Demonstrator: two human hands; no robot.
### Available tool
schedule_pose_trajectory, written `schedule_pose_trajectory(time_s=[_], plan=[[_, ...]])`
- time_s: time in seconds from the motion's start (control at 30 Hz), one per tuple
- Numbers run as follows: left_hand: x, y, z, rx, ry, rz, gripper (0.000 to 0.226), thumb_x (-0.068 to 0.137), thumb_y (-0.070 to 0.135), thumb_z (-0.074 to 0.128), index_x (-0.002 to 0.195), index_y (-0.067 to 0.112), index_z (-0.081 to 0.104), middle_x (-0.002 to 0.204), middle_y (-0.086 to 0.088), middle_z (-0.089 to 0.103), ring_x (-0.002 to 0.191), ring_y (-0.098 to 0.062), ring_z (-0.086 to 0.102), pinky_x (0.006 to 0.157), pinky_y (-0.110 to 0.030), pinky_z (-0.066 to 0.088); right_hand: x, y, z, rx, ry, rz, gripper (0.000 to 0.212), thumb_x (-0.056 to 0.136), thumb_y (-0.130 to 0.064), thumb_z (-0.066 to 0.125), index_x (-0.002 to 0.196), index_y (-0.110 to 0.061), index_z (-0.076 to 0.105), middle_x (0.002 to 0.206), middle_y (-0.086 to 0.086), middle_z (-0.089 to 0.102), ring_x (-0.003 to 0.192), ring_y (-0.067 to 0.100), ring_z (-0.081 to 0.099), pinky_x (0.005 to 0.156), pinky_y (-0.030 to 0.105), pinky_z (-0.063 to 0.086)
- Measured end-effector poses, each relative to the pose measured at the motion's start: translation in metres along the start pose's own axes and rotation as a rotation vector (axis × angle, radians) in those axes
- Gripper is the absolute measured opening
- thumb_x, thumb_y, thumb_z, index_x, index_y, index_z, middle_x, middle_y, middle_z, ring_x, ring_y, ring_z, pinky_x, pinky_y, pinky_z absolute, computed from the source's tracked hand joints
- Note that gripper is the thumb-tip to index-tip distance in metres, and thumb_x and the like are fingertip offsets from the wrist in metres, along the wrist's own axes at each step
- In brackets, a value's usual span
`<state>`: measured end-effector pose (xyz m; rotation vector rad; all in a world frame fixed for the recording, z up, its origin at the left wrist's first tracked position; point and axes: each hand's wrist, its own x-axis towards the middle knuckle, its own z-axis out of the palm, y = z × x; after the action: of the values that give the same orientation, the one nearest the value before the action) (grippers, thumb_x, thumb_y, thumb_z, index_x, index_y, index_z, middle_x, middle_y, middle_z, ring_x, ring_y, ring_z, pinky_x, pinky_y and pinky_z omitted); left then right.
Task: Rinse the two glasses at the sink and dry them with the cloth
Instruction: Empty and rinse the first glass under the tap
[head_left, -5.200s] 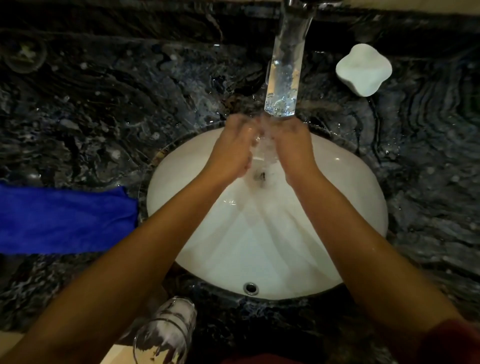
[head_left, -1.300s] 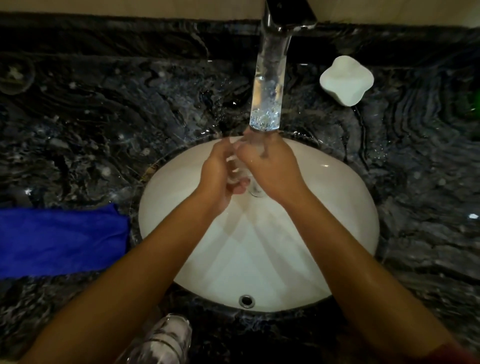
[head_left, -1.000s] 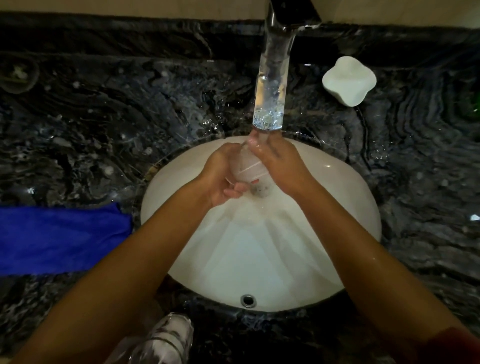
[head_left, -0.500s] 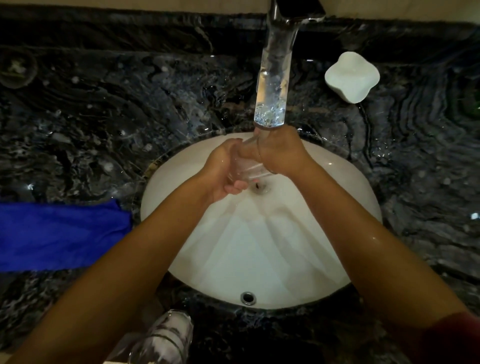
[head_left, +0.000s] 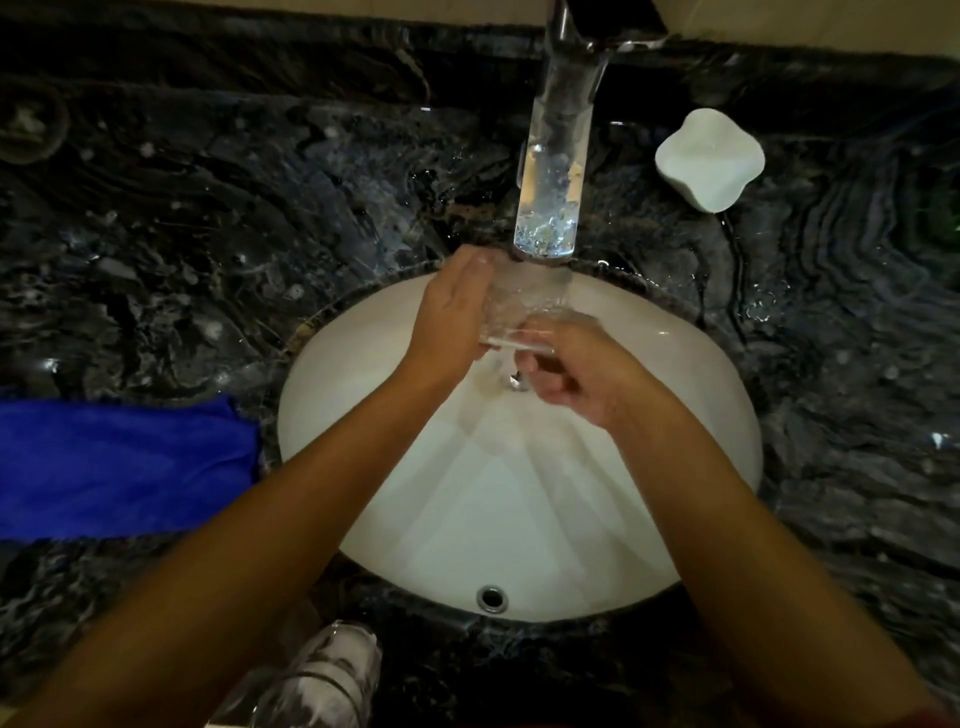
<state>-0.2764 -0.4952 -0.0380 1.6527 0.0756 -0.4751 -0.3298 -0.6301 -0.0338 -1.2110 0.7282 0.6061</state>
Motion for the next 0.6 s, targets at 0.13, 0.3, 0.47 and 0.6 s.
schedule_pose_trajectory(time_s=[0.13, 0.3, 0.47, 0.6], plan=[[-0.001, 0.0, 0.005, 0.007, 0.138, -0.214, 0.027, 0.11, 0.03, 0.038, 0.092, 0.028, 0.059, 0.087, -0.007, 0.062, 0.067, -0.015, 0.057, 0.045, -0.02, 0.042, -0.013, -0.001, -0.014, -0.221, 0.546, -0.446, 0.018, 0.082, -0.013, 0.064, 0.095, -0.025, 0.061, 0.099, 0.002, 0.073, 0.083, 0.017, 0.068, 0.072, 0.038, 0.058], [0.001, 0.009, 0.008, 0.027, 0.156, -0.156, 0.026, 0.108, 0.034, 0.039, 0.092, 0.031, 0.058, 0.09, -0.005, 0.065, 0.074, -0.017, 0.06, 0.05, -0.025, 0.046, -0.021, -0.008, 0.007, -0.108, 0.097, -0.328, 0.029, 0.087, -0.027, 0.063, 0.113, -0.02, 0.074, 0.11, 0.002, 0.077, 0.106, 0.02, 0.072, 0.102, 0.047, 0.056], [-0.003, 0.002, 0.001, 0.152, 0.053, 0.062, 0.022, 0.099, 0.033, 0.038, 0.095, 0.025, 0.058, 0.087, -0.001, 0.066, 0.084, -0.02, 0.068, 0.07, -0.038, 0.055, -0.006, -0.024, 0.002, 0.071, -0.089, -0.231, 0.05, 0.086, -0.015, 0.055, 0.132, 0.004, 0.062, 0.121, 0.026, 0.072, 0.111, 0.039, 0.071, 0.1, 0.056, 0.056], [0.011, 0.013, -0.008, 0.244, -0.039, 0.012, 0.029, 0.108, 0.025, 0.036, 0.088, 0.031, 0.056, 0.08, 0.004, 0.062, 0.063, -0.003, 0.062, 0.055, -0.025, 0.051, -0.005, -0.017, -0.007, -0.015, -0.194, -0.323, 0.036, 0.083, 0.01, 0.056, 0.113, -0.005, 0.071, 0.106, 0.01, 0.076, 0.097, 0.028, 0.074, 0.079, 0.04, 0.061]])
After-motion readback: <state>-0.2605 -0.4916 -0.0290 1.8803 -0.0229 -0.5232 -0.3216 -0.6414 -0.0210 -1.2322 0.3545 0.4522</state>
